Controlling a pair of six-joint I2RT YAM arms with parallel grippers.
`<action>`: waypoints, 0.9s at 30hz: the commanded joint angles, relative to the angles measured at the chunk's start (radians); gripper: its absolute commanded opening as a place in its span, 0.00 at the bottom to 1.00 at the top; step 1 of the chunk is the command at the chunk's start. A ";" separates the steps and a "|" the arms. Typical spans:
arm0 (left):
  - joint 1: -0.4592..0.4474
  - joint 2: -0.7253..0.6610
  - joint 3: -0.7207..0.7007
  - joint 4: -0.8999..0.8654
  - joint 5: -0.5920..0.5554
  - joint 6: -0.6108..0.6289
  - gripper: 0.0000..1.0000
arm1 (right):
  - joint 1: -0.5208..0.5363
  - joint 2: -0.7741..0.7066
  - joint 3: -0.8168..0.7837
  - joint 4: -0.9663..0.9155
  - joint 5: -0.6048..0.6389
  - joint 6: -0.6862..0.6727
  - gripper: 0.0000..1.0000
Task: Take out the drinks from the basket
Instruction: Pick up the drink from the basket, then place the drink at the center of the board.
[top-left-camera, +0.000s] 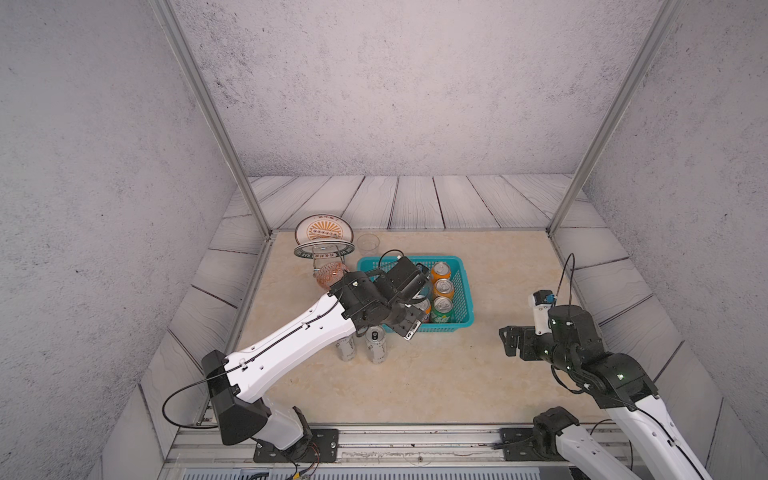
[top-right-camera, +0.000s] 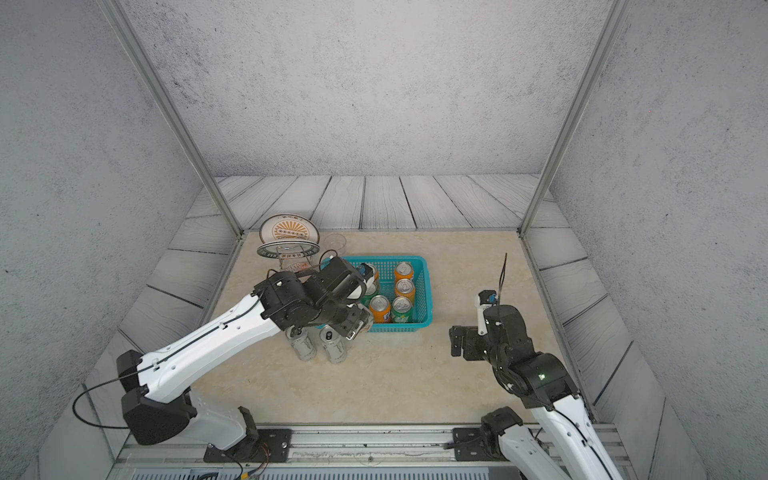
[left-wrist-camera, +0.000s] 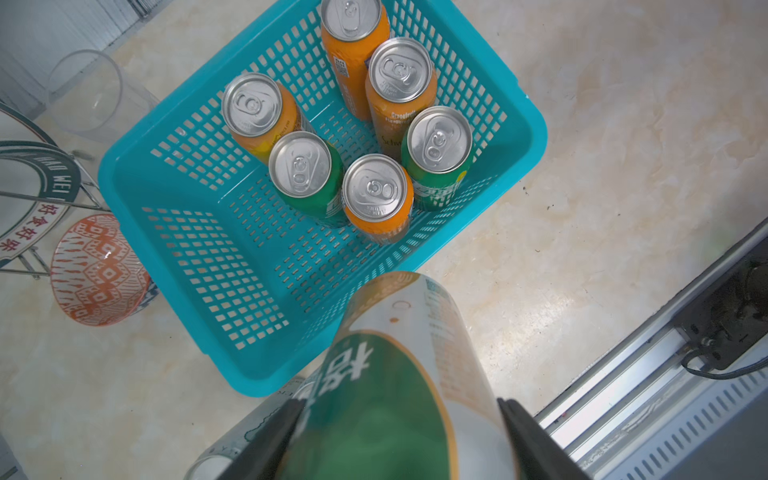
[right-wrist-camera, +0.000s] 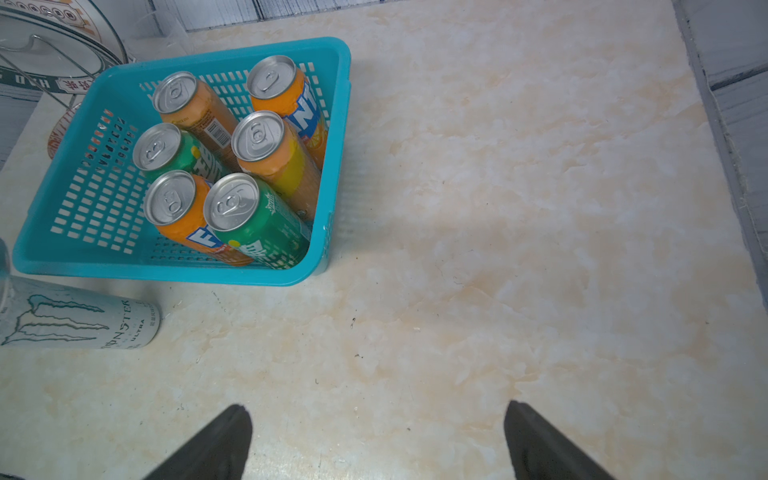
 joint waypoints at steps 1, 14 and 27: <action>-0.013 0.006 0.007 0.030 -0.029 -0.012 0.63 | 0.002 -0.001 0.007 -0.009 -0.010 0.006 0.99; -0.024 0.039 -0.162 0.149 0.056 -0.046 0.63 | 0.004 -0.008 0.002 -0.012 -0.009 0.010 0.99; -0.024 0.153 -0.169 0.133 0.048 -0.049 0.63 | 0.003 -0.019 -0.005 -0.018 -0.005 0.017 0.99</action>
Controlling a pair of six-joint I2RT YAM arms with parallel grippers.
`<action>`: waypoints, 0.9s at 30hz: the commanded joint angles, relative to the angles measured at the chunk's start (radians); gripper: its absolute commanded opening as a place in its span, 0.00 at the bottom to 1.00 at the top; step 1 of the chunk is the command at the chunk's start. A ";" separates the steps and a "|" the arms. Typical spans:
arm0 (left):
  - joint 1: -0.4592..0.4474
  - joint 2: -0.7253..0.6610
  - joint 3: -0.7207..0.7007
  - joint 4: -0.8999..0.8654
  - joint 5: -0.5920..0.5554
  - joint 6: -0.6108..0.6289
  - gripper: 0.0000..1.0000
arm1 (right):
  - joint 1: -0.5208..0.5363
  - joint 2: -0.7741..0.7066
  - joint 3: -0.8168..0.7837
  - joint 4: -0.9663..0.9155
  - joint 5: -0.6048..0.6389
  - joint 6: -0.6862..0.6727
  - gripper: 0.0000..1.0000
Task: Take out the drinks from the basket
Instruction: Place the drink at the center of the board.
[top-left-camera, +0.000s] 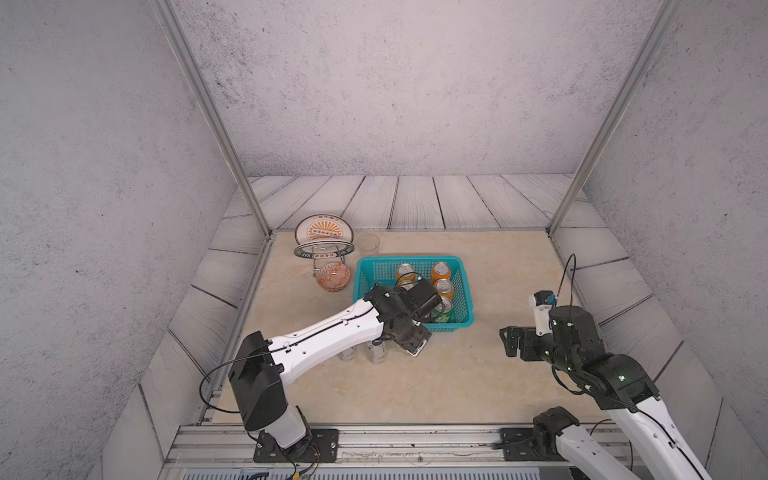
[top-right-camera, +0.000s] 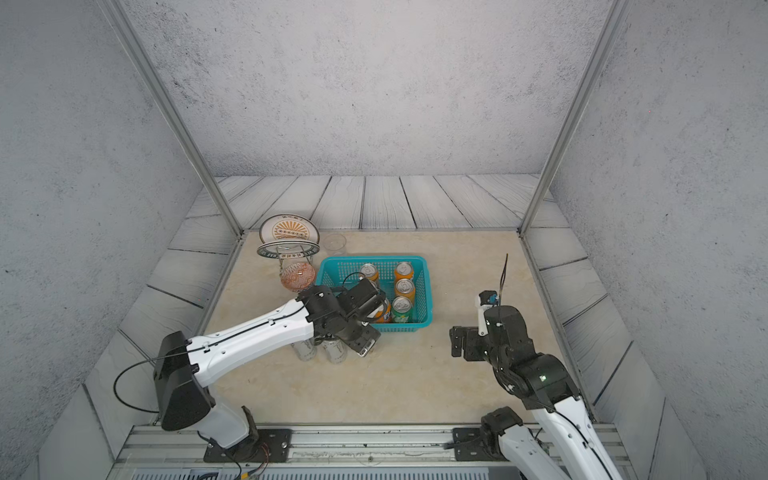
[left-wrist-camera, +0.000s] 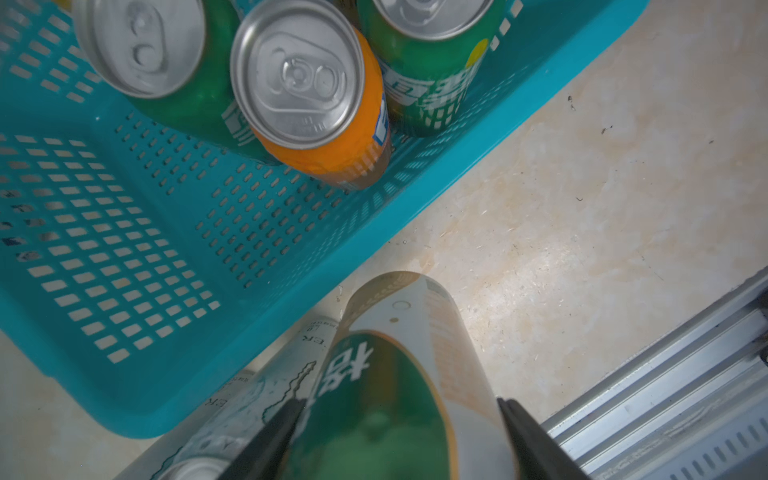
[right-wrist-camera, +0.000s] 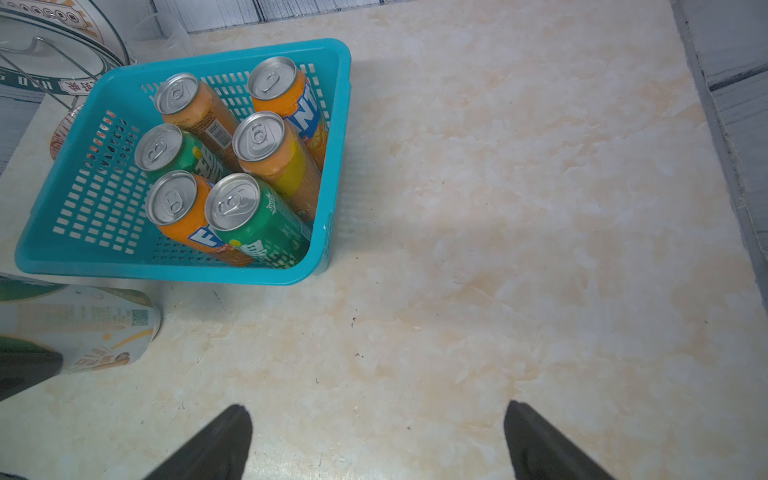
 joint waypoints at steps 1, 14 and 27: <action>-0.005 0.023 0.008 0.029 -0.007 -0.001 0.63 | 0.003 -0.010 -0.006 -0.013 -0.006 0.015 0.99; -0.003 0.110 -0.036 0.094 -0.034 -0.002 0.64 | 0.004 -0.011 -0.011 -0.013 -0.006 0.017 0.99; -0.002 0.147 -0.080 0.136 -0.047 -0.011 0.67 | 0.002 -0.009 -0.013 -0.011 -0.008 0.016 0.99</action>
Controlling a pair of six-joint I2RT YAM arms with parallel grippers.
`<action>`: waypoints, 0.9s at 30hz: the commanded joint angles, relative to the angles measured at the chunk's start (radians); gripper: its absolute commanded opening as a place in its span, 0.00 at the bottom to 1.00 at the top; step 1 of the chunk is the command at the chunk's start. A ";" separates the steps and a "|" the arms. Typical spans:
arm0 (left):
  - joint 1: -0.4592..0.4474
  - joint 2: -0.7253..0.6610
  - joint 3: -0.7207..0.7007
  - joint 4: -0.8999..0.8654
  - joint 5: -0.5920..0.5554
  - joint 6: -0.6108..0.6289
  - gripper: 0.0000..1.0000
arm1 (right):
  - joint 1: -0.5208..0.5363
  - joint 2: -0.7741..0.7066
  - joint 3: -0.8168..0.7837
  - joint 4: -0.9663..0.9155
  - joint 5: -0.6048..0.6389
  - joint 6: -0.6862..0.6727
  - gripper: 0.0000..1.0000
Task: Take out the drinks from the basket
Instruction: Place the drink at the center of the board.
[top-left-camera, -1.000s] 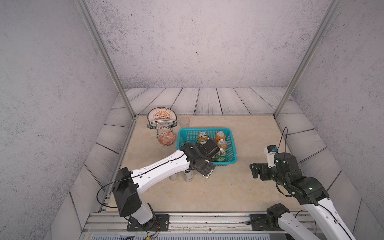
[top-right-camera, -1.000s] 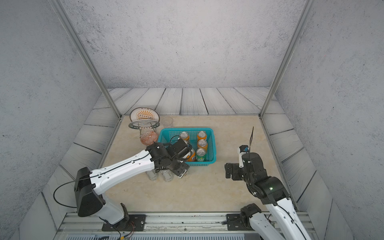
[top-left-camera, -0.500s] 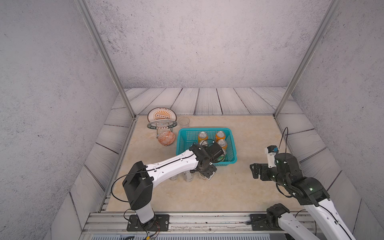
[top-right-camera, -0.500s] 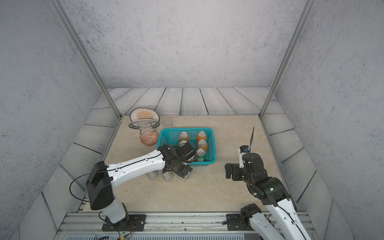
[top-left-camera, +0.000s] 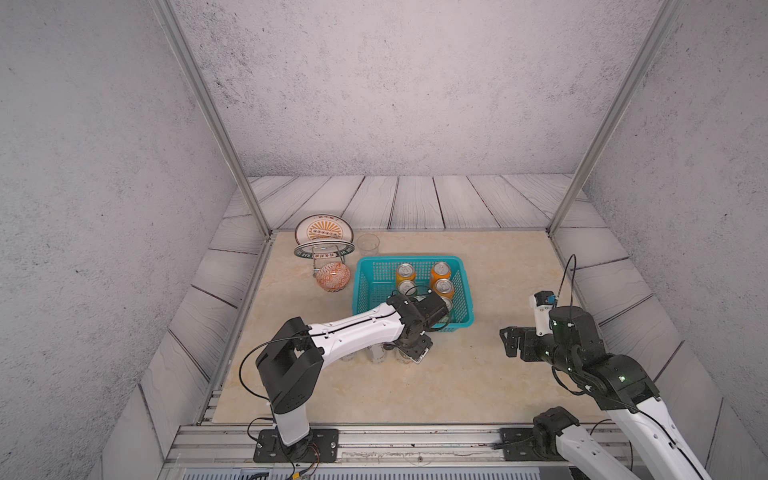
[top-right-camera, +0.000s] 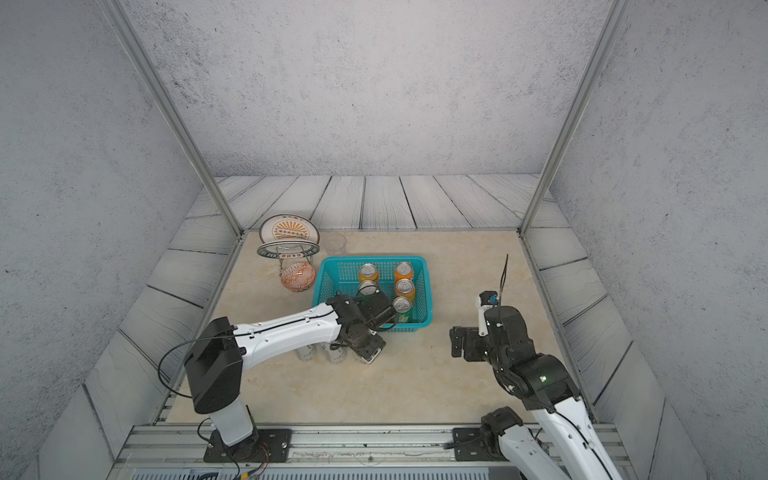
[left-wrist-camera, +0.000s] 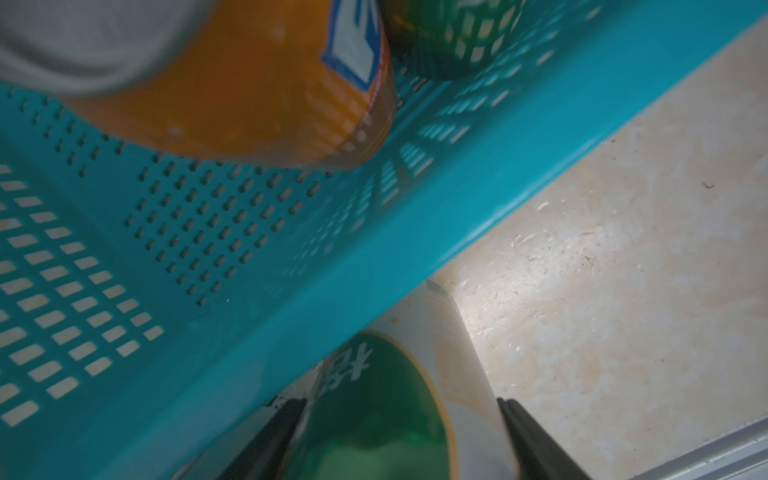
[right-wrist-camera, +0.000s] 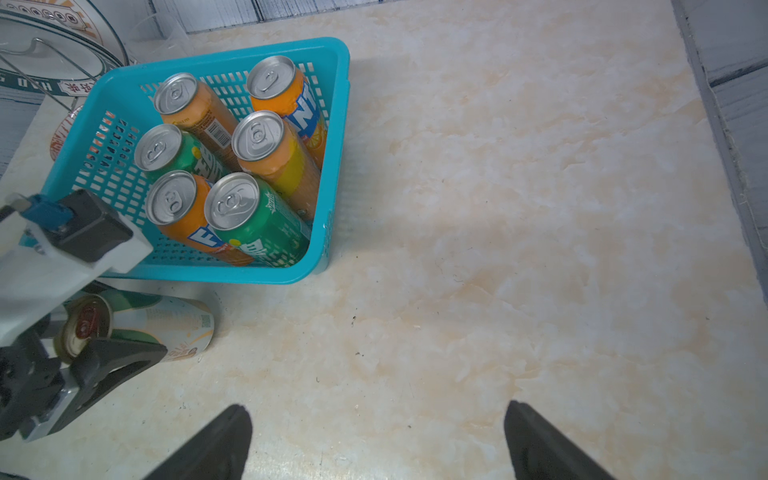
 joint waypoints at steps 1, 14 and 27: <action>0.000 0.003 -0.005 0.030 -0.017 -0.008 0.67 | 0.003 -0.008 -0.011 -0.008 -0.006 0.010 0.99; -0.001 0.017 -0.006 0.041 0.000 -0.009 0.74 | 0.003 -0.003 -0.011 -0.008 -0.008 0.011 0.99; 0.000 -0.019 0.008 0.022 -0.007 0.006 0.80 | 0.003 0.011 0.001 -0.003 -0.011 0.005 0.99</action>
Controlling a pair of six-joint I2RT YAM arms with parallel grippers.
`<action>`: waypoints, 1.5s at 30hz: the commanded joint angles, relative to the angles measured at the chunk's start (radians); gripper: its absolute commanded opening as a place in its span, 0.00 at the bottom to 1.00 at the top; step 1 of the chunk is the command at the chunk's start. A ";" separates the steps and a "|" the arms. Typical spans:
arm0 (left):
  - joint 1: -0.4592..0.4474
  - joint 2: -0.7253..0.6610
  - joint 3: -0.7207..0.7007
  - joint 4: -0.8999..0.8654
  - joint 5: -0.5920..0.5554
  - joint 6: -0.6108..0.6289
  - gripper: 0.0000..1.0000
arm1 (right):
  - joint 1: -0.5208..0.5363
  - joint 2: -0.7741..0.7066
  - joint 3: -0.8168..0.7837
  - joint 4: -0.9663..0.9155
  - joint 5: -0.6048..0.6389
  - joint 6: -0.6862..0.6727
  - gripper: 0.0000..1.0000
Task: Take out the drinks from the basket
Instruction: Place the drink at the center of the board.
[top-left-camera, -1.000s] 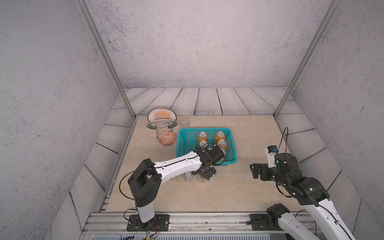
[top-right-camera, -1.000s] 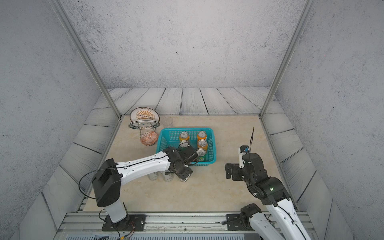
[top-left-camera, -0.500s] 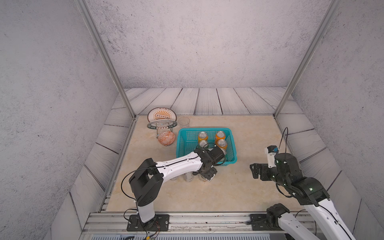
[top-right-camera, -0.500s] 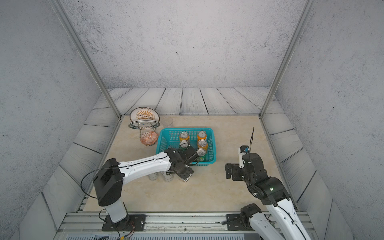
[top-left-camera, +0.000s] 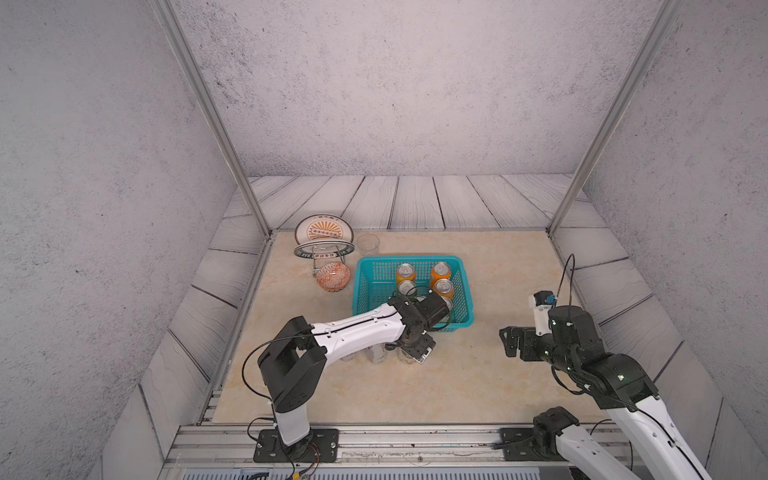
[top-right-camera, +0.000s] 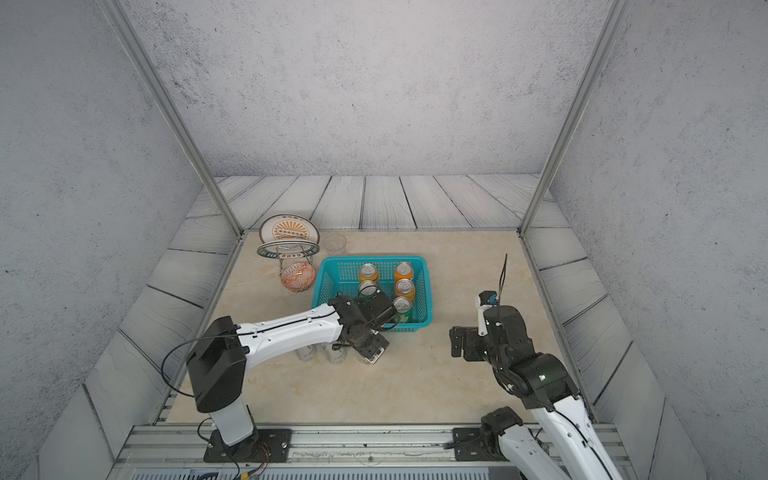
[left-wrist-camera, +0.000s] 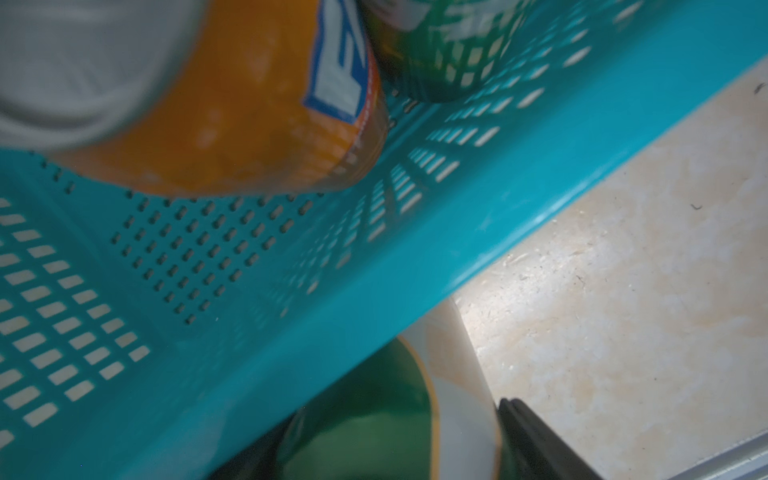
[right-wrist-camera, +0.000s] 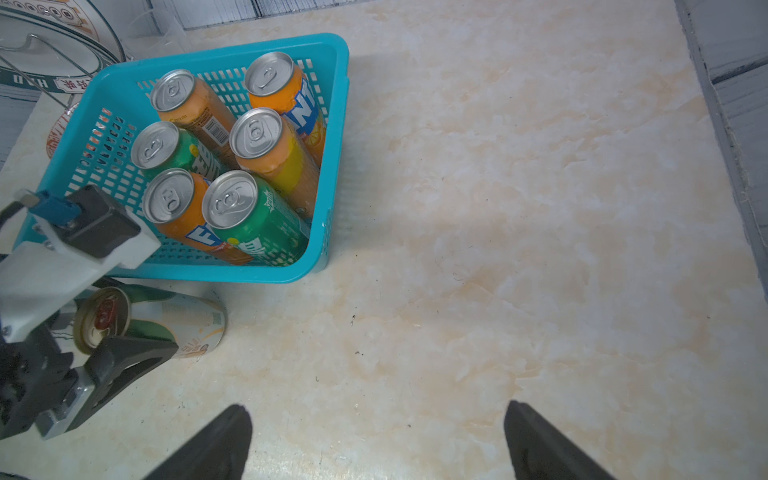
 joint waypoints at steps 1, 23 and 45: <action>-0.001 -0.036 0.018 -0.021 -0.014 0.007 0.80 | 0.002 0.003 0.001 -0.004 -0.010 0.005 0.99; 0.082 -0.381 0.097 -0.080 -0.047 0.124 0.99 | 0.003 0.006 0.007 -0.007 -0.015 0.003 0.99; 0.520 -0.762 -0.134 0.204 -0.098 0.312 0.99 | 0.004 0.017 0.004 -0.005 -0.017 0.000 0.99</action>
